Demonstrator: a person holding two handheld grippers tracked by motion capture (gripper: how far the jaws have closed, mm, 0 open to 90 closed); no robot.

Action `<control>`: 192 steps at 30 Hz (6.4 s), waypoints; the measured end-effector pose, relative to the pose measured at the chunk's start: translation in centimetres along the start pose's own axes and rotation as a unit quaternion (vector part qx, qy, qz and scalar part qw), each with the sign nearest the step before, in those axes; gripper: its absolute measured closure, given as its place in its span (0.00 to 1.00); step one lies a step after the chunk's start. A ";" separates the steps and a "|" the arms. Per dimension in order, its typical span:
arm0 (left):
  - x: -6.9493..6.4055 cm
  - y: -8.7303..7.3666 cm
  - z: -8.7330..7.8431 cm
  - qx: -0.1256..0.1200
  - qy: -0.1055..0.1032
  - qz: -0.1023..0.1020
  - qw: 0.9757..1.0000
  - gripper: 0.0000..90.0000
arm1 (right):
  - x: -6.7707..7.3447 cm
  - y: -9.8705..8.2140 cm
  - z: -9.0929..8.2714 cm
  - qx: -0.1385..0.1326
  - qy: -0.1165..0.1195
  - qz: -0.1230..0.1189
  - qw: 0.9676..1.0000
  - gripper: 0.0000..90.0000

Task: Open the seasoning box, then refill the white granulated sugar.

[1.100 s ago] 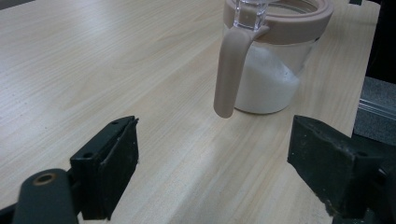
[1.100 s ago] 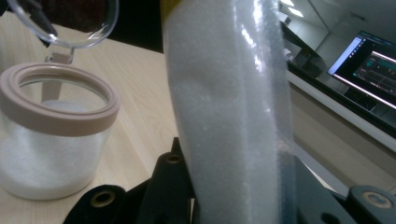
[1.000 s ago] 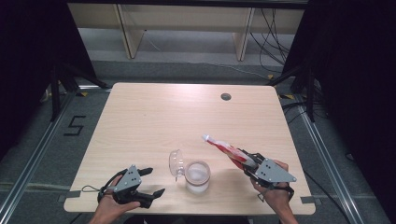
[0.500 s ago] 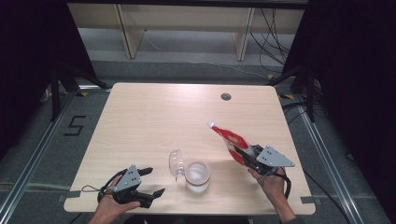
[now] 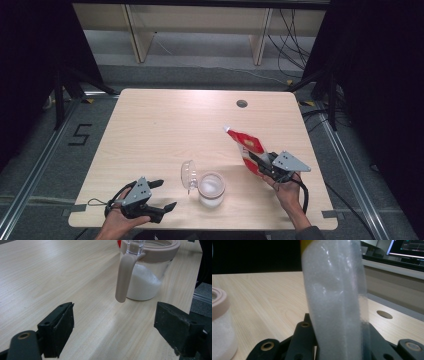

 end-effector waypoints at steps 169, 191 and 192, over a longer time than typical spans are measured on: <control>-1.0 6.4 1.3 -0.025 0.002 0.011 1.000 0.99 | 5.9 -4.7 -9.5 0.152 -0.062 0.119 0.979 0.20; -1.3 6.8 1.7 -0.026 -0.006 0.018 0.999 0.99 | 6.3 -4.8 -9.5 0.156 -0.063 0.131 0.977 0.20; -1.3 6.8 1.7 -0.023 -0.002 0.016 1.000 0.99 | 6.3 -4.8 -9.5 0.156 -0.062 0.130 0.977 0.20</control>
Point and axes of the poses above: each handheld gripper's, and its own axes: z roughly forward along the jaws, y roughly out of its top, x roughly to its left, the point moved 10 cm from there along z, roughly forward along the jaws, and after that the axes turned 11 degrees about z, right-handed, at the moved point
